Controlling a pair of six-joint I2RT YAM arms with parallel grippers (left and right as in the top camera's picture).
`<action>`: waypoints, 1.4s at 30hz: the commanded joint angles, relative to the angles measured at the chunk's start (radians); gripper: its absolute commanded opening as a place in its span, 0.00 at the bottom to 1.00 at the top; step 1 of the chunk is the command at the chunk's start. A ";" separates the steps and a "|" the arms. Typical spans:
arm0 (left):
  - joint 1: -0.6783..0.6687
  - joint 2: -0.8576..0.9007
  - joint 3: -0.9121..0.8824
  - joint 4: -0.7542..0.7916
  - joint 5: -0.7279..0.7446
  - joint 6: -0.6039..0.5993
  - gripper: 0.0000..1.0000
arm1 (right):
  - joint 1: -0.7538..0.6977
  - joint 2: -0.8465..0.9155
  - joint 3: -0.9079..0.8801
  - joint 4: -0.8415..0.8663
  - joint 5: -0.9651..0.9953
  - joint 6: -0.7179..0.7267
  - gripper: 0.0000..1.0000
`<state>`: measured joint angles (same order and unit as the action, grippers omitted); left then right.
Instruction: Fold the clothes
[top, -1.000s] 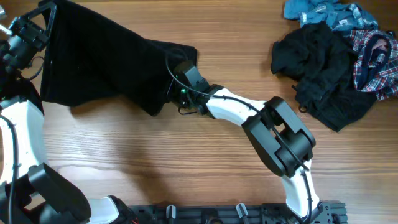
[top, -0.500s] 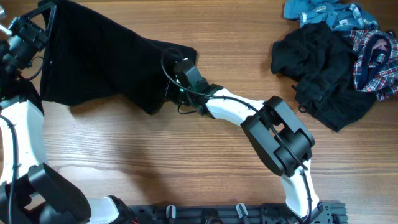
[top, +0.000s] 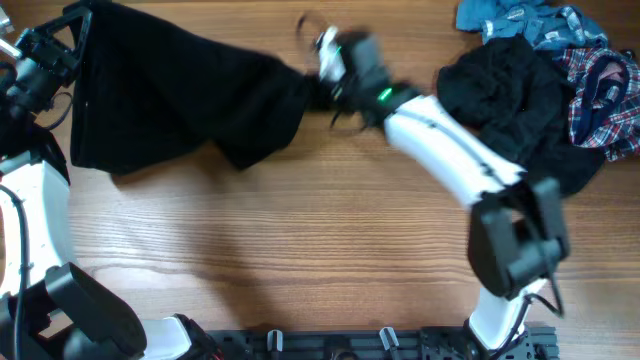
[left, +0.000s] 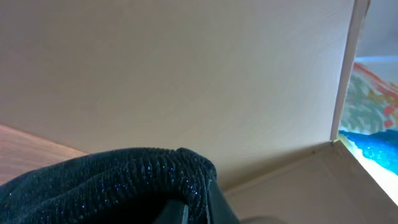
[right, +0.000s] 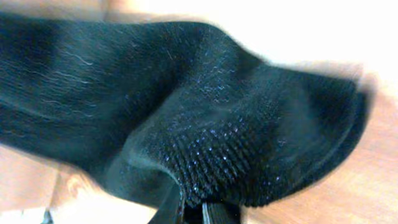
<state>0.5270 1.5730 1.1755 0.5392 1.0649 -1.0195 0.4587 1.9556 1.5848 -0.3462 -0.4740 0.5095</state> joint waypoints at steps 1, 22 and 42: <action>0.008 -0.002 0.037 -0.024 -0.047 0.045 0.04 | -0.091 -0.058 0.232 -0.143 -0.103 -0.249 0.04; 0.007 -0.002 0.046 0.108 -0.584 -0.097 0.04 | -0.301 -0.058 0.568 -0.163 -0.097 -0.353 0.04; -0.130 -0.002 0.384 -0.020 -0.628 -0.057 0.04 | -0.397 -0.062 0.721 -0.136 -0.148 -0.376 0.04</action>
<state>0.3866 1.5757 1.5120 0.5350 0.5354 -1.1004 0.1162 1.9202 2.2715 -0.4969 -0.6270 0.1516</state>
